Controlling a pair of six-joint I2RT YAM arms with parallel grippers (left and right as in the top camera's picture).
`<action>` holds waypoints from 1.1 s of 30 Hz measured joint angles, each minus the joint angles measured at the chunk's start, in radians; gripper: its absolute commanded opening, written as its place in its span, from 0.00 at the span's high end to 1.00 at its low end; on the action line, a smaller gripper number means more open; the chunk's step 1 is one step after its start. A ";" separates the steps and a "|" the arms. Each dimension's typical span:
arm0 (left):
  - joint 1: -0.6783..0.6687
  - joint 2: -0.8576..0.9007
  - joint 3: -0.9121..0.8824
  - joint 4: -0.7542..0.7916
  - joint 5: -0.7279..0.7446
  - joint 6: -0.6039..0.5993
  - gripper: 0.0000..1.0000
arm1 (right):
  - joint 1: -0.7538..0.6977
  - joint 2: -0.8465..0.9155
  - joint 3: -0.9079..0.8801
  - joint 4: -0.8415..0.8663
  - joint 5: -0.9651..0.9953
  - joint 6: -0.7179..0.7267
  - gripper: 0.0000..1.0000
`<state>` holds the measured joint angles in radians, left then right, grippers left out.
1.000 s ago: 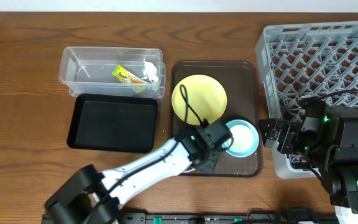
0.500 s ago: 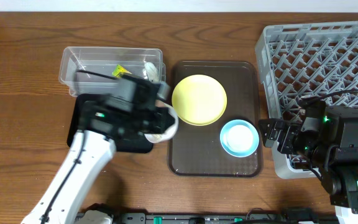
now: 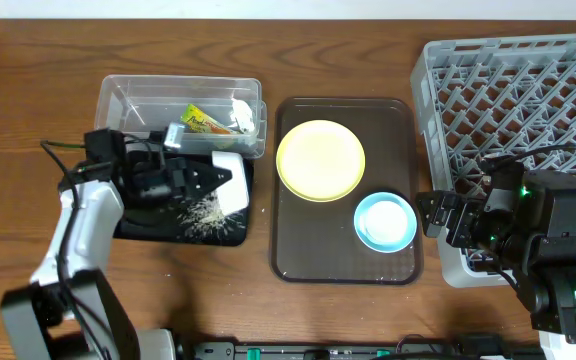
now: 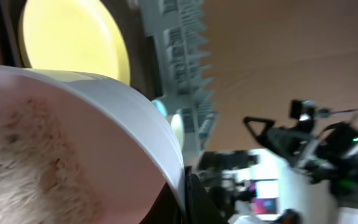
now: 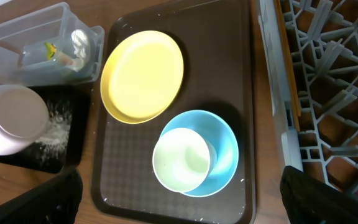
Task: Sort waste into correct bins and load items into the dishwasher rack
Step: 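Lift the pink bowl over the black tray and tip out the rice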
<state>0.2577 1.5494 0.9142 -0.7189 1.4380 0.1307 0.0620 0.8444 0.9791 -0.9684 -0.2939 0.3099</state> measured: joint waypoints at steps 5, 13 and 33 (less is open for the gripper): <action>0.043 0.043 -0.001 0.002 0.063 0.033 0.94 | 0.000 0.000 0.000 0.000 0.000 0.000 0.01; 0.068 0.046 -0.001 0.006 0.090 0.068 0.94 | 0.000 0.000 0.000 0.000 0.000 0.000 0.01; 0.074 0.053 -0.002 0.126 0.029 -0.032 0.94 | 0.000 0.000 0.000 -0.005 0.000 0.000 0.01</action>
<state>0.3317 1.6024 0.9123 -0.5934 1.4666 0.0990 0.0620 0.8444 0.9791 -0.9730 -0.2939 0.3099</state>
